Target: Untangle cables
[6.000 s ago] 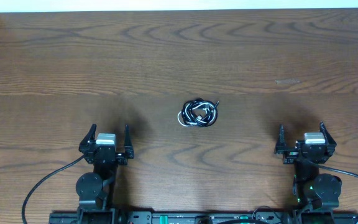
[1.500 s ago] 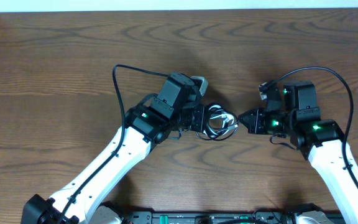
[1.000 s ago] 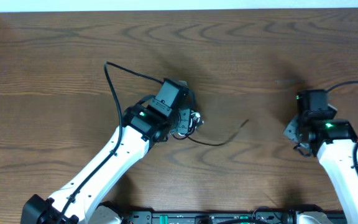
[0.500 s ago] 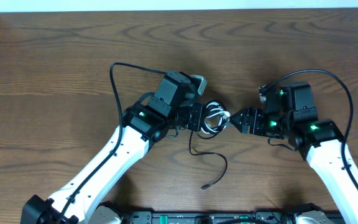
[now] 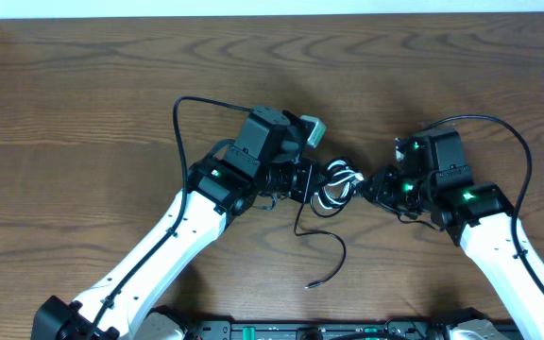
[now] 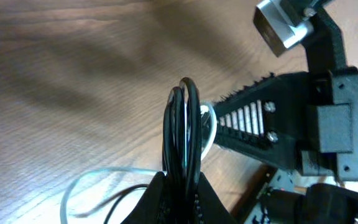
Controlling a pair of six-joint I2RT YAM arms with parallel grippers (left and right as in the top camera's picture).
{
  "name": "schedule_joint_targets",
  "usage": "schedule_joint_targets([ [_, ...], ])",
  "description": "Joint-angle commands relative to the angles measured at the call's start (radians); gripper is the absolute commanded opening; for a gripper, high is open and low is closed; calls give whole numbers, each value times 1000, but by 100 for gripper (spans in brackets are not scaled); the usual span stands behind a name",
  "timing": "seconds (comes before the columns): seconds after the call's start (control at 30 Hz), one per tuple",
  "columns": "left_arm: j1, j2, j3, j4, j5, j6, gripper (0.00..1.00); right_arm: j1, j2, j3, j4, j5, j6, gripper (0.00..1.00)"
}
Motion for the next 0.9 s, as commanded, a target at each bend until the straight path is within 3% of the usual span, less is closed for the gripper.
schedule_joint_targets([
  [0.0,0,-18,6,3,48,7,8,5,5,-9,-3,22,26,9],
  [0.07,0,-18,6,2,47,6,7,5,5,-9,-3,26,26,1],
  [0.17,1,-18,6,2,35,7,8,5,5,-9,-17,47,24,1],
  [0.4,2,-18,6,-126,-284,44,7,-16,5,-9,-269,522,42,1],
  [0.5,2,-18,6,-140,-299,44,8,-58,5,-9,-324,666,56,1],
  [0.63,2,-18,6,-140,-299,44,8,-135,4,-9,-325,702,57,1],
  [0.73,1,-18,6,-139,-284,43,8,-192,4,-9,-267,597,50,28],
  [0.8,1,-18,6,-105,-135,82,7,-188,4,-9,-106,249,-224,40],
  [0.87,1,-18,6,-60,-22,97,7,-175,4,-9,-18,-43,-382,56],
])
